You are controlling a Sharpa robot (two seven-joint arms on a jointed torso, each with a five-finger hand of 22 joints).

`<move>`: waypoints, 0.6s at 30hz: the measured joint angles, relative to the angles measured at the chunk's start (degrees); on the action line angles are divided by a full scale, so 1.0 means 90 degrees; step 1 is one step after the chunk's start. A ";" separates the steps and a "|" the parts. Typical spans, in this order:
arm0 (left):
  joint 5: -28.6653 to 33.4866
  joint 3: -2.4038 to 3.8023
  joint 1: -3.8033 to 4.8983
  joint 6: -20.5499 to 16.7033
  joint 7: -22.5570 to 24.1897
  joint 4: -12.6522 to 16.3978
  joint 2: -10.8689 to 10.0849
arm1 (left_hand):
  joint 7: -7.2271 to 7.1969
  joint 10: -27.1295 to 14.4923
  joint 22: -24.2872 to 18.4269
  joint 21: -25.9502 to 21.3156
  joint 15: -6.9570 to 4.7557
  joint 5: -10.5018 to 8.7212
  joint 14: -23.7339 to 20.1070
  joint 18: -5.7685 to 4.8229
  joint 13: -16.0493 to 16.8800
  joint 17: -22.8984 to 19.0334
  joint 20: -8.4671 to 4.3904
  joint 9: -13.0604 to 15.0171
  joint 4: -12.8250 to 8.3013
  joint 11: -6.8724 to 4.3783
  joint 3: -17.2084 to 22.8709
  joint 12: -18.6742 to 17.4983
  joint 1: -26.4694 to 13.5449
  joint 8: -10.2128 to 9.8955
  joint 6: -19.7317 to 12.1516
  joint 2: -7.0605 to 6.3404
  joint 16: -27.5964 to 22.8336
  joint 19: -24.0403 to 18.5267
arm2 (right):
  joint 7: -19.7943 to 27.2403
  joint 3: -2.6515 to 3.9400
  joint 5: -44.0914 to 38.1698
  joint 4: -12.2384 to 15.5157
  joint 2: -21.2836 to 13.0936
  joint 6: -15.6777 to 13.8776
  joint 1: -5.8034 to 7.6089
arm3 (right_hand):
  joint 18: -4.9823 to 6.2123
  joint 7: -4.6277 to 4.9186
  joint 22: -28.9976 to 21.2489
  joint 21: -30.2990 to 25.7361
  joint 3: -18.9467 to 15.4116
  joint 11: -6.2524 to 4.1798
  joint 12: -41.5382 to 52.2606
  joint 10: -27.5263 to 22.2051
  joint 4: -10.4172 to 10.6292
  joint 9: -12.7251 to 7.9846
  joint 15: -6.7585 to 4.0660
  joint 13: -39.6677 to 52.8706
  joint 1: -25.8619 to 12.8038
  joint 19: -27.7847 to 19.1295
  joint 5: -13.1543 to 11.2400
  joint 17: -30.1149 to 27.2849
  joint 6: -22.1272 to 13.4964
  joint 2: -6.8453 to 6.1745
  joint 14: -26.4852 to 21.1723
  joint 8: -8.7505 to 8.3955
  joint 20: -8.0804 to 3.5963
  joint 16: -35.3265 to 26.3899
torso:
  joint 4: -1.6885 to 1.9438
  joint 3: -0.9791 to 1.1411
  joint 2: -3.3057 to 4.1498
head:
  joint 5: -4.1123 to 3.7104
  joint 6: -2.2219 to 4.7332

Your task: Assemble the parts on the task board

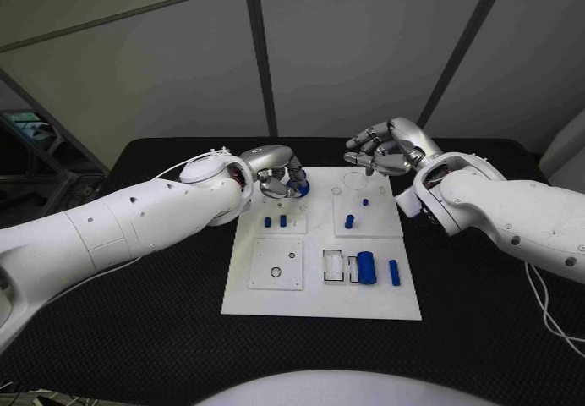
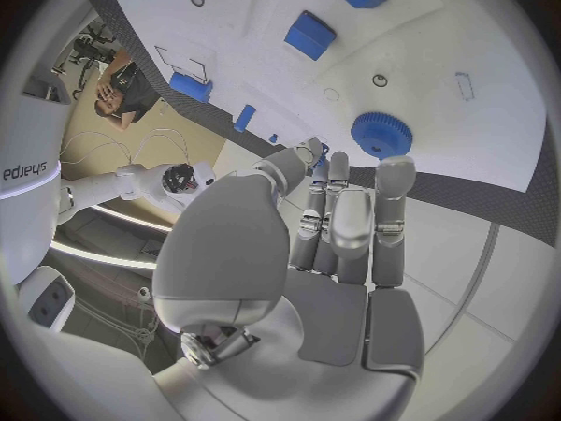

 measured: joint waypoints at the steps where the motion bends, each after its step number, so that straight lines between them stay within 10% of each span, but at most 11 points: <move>1: 0.0010 0.0017 0.0000 -0.0001 -0.0001 0.0041 -0.0048 | 0.0000 0.0000 0.0000 0.0000 0.0000 0.0000 0.0000 0.0000 0.0000 0.0000 0.0000 -0.0001 0.0000 0.0000 0.0000 0.0000 0.0000 0.0000 0.0000 0.0000 0.0000 0.0000 | 0.0000 0.0000 0.0000 -0.0001 -0.0001 0.0000 0.0000 | 0.0000 0.0000 -0.0001 0.0000 0.0000 0.0000 0.0000 0.0000 0.0000 0.0000 0.0000 0.0000 0.0000 0.0000 0.0000 0.0000 0.0000 0.0000 0.0000 0.0000 0.0000 0.0000 | 0.0000 0.0000 0.0000 | 0.0001 0.0002; 18: 0.0103 0.0077 -0.0070 0.0229 -0.0191 0.0378 -0.0726 | -0.0023 0.0045 0.0018 0.0000 0.0000 0.0000 0.0000 0.0000 -0.0015 -0.0034 0.0000 -0.0017 0.0000 0.0000 0.0000 -0.0054 0.0000 -0.0029 0.0023 -0.0001 0.0000 0.0000 | -0.0001 0.0000 -0.0001 -0.0009 -0.0018 0.0001 -0.0001 | 0.0000 0.0000 -0.0005 0.0000 0.0000 0.0000 0.0000 0.0000 0.0000 0.0000 0.0000 0.0001 0.0000 0.0000 0.0000 0.0000 0.0000 0.0000 0.0000 -0.0001 0.0000 0.0000 | -0.0001 -0.0001 0.0000 | 0.0031 0.0007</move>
